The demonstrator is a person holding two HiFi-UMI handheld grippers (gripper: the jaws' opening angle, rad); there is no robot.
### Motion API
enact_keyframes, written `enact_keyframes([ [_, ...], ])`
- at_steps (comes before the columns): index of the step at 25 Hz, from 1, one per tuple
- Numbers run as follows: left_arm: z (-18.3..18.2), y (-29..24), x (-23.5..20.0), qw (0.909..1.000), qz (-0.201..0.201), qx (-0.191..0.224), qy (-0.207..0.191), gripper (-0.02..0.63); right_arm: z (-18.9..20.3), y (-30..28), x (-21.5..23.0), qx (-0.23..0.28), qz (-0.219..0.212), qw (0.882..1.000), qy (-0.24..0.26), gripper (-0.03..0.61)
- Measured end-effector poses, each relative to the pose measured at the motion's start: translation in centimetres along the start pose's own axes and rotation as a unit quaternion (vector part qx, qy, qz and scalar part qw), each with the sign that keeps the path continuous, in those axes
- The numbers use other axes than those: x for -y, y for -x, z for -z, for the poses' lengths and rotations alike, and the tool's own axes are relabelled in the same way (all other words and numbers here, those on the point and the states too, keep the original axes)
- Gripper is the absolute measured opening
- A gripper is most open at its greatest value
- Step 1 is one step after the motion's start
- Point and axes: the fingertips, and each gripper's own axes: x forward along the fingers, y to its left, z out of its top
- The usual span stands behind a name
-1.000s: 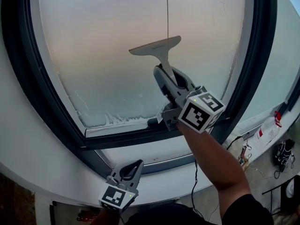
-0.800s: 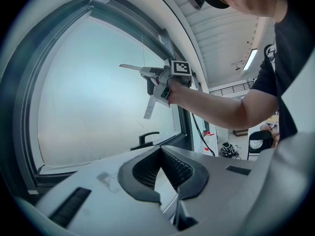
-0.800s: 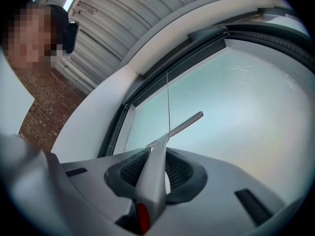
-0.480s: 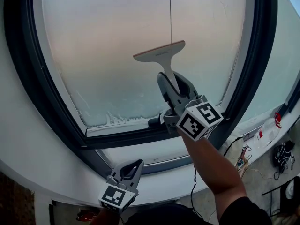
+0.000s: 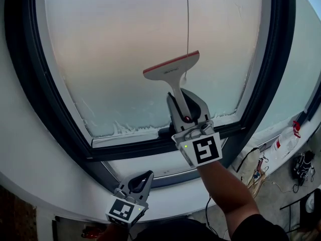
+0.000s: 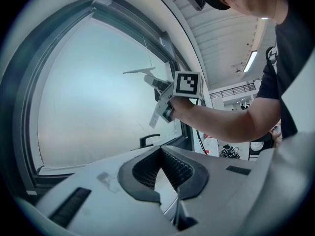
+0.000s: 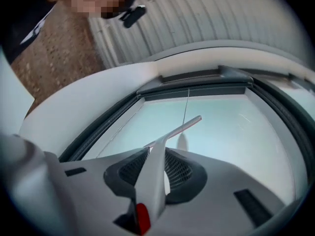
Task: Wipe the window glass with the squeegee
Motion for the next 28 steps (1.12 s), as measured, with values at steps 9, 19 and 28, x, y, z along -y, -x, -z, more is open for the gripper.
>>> enact_keyframes([
  [9,0.9,0.2,-0.9,0.9999,-0.008,-0.004,0.013,0.000,8.0,1.9,-1.9,-0.089,-0.024,0.983,-0.156,0.074],
  [19,3.8,1.4,-0.9,0.9993,0.005,-0.027,0.026,0.001,14.5,4.9,-2.4,-0.135,0.029,0.957,-0.256,0.074],
  [28,5.9,4.3,-1.3,0.9981,0.022,-0.045,0.035,0.000,18.9,7.8,-3.6,-0.170,0.072,0.928,-0.322,0.074],
])
